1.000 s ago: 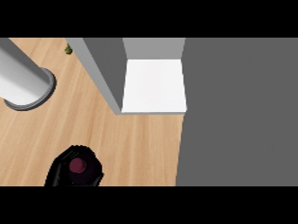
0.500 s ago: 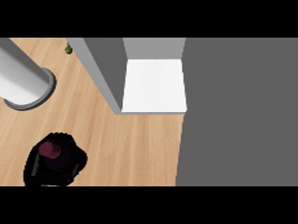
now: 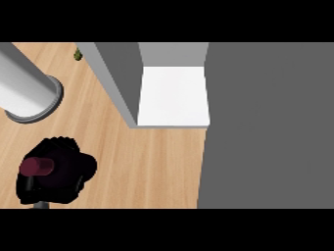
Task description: Pick up the wine, place it into the cabinet and close the cabinet
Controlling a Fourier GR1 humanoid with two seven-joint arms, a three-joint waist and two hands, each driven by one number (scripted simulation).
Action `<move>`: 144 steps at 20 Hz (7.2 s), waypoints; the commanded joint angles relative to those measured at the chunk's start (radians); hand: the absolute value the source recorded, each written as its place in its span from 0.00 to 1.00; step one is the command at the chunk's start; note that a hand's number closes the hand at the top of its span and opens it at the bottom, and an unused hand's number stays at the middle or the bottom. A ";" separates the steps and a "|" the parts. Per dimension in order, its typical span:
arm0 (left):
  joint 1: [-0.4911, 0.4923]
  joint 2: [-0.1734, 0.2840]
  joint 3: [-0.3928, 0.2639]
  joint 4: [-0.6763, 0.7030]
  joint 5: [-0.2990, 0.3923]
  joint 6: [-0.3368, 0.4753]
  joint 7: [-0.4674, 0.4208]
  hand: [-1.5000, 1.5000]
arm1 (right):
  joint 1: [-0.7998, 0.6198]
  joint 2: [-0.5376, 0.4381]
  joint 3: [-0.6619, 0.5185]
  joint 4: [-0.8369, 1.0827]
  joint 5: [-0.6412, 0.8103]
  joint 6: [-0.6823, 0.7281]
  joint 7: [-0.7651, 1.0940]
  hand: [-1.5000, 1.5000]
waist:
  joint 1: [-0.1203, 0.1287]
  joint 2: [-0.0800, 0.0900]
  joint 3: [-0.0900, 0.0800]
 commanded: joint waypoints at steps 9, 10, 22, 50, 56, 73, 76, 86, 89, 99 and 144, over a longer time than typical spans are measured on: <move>0.024 -0.050 -0.113 -0.391 0.011 0.088 0.342 1.00 | 0.107 0.019 -0.015 -0.129 -0.099 0.030 -0.013 0.00 | -0.003 0.000 0.001; 0.006 -0.060 -0.144 -0.443 0.001 0.120 0.424 1.00 | 0.059 0.034 0.045 -0.122 -0.014 -0.011 0.034 0.00 | -0.001 0.000 0.000; -0.192 -0.153 -0.398 -0.515 -0.074 0.373 0.632 1.00 | 0.084 0.025 -0.027 -0.081 -0.089 0.045 -0.016 0.00 | -0.009 0.001 0.000; -0.634 -0.154 -0.585 -0.096 -0.036 0.887 0.561 1.00 | 0.066 0.010 -0.034 -0.126 -0.097 0.056 0.019 0.00 | -0.020 0.004 -0.001; -0.583 -0.154 -0.615 -0.087 0.052 0.906 0.463 1.00 | -0.010 -0.009 -0.074 -0.136 -0.146 0.016 0.099 0.00 | -0.018 0.002 -0.001; -0.546 -0.154 -0.574 0.196 0.065 0.846 0.192 1.00 | -0.001 -0.005 -0.085 -0.056 -0.123 0.042 0.021 0.00 | -0.011 0.004 0.000; -0.557 -0.154 -0.571 0.226 0.110 0.869 0.133 1.00 | 0.025 0.030 -0.010 -0.061 -0.053 0.030 0.005 0.00 | -0.011 0.004 -0.001; -0.666 -0.111 -0.384 0.326 0.140 0.726 0.168 1.00 | 0.147 0.030 -0.052 -0.112 -0.112 0.079 -0.063 0.00 | -0.014 0.002 0.000; -0.691 -0.153 -0.432 0.321 0.109 0.779 0.217 1.00 | 0.026 0.030 -0.011 -0.105 -0.052 0.004 0.042 0.00 | -0.008 0.002 -0.001; -0.873 -0.154 -0.319 0.606 0.169 0.706 0.178 1.00 | -0.027 0.021 -0.035 -0.064 -0.082 0.005 0.044 0.00 | -0.019 0.006 -0.001; -1.174 -0.135 -0.012 1.254 0.271 0.617 -0.215 0.00 | 0.041 0.048 0.035 -0.029 -0.055 0.068 -0.057 0.00 | -0.075 0.030 -0.002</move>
